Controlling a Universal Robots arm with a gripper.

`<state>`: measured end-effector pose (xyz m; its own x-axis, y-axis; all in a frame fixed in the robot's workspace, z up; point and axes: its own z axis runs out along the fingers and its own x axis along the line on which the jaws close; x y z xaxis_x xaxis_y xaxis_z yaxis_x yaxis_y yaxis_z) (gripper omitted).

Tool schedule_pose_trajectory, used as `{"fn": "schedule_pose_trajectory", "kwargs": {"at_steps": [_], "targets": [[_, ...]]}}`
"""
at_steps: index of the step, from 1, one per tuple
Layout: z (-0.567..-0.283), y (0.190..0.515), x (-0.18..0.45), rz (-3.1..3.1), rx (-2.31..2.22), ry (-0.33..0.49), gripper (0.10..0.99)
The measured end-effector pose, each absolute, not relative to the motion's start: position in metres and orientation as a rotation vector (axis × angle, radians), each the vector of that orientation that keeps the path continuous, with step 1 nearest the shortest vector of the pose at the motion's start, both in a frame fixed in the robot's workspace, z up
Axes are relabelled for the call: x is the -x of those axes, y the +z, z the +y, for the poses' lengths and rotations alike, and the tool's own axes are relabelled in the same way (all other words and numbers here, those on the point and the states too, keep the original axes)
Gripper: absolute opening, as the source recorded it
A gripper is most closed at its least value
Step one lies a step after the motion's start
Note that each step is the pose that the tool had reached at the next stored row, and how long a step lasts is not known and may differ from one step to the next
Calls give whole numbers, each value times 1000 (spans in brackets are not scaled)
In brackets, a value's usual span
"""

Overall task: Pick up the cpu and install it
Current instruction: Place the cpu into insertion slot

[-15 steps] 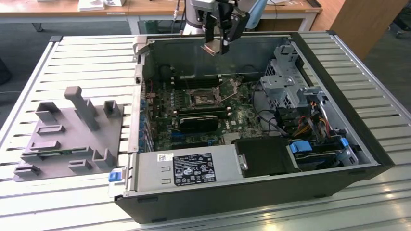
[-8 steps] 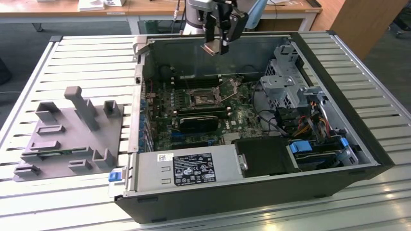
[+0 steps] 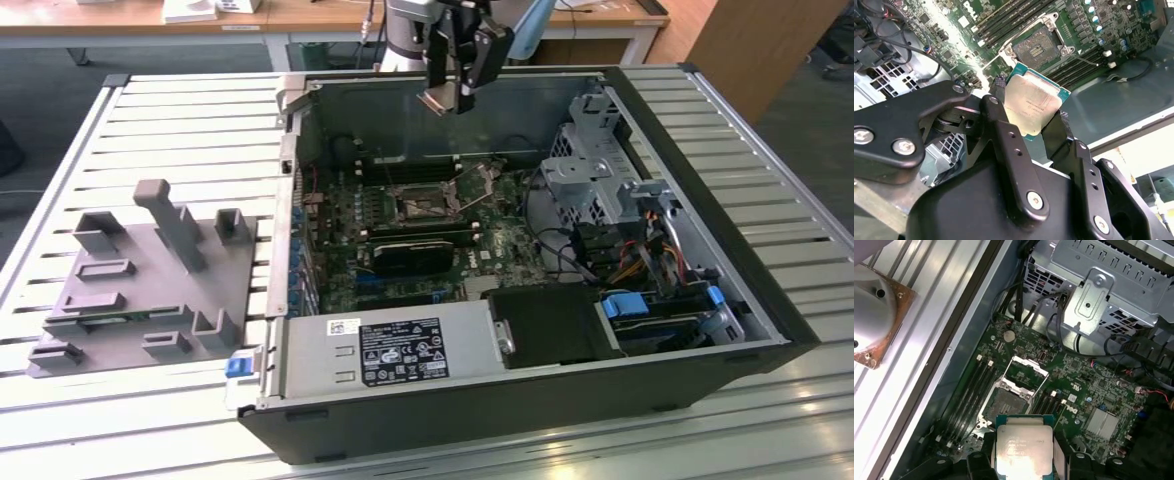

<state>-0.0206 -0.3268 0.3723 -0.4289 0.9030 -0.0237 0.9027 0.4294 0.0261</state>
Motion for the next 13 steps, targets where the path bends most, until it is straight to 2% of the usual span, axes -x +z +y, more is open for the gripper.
{"fn": "schedule_pose_trajectory", "kwargs": {"at_steps": [13], "targets": [[-326,372,21,2572,-1743,13,541]]}}
